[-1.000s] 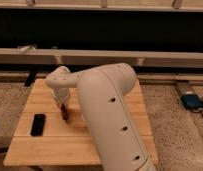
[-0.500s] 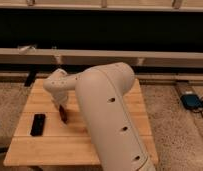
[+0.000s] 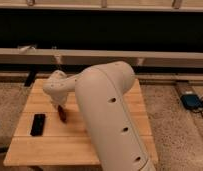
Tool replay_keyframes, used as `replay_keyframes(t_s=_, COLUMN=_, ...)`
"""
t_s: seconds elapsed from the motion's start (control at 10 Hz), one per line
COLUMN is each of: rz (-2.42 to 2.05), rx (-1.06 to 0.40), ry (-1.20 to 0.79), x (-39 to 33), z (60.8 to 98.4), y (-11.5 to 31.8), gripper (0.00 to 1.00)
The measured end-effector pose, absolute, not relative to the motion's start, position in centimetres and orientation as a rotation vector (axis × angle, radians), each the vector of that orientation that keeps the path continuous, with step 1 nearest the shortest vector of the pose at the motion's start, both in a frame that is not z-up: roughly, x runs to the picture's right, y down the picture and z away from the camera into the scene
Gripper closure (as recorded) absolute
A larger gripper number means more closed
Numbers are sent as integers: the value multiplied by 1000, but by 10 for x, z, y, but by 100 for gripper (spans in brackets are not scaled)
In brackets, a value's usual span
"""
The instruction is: Drag the pepper across the table
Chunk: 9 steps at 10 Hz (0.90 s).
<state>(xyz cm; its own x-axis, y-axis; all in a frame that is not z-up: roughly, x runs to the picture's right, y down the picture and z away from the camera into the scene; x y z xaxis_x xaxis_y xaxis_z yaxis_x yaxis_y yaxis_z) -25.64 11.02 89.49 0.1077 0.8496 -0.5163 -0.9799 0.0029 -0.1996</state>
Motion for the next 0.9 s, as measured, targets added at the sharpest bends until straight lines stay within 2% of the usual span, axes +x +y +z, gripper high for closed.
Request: replay_keyframes(t_s=0.9, rz=1393, rx=-578, ry=208, x=-292, z=906, y=96, gripper=100)
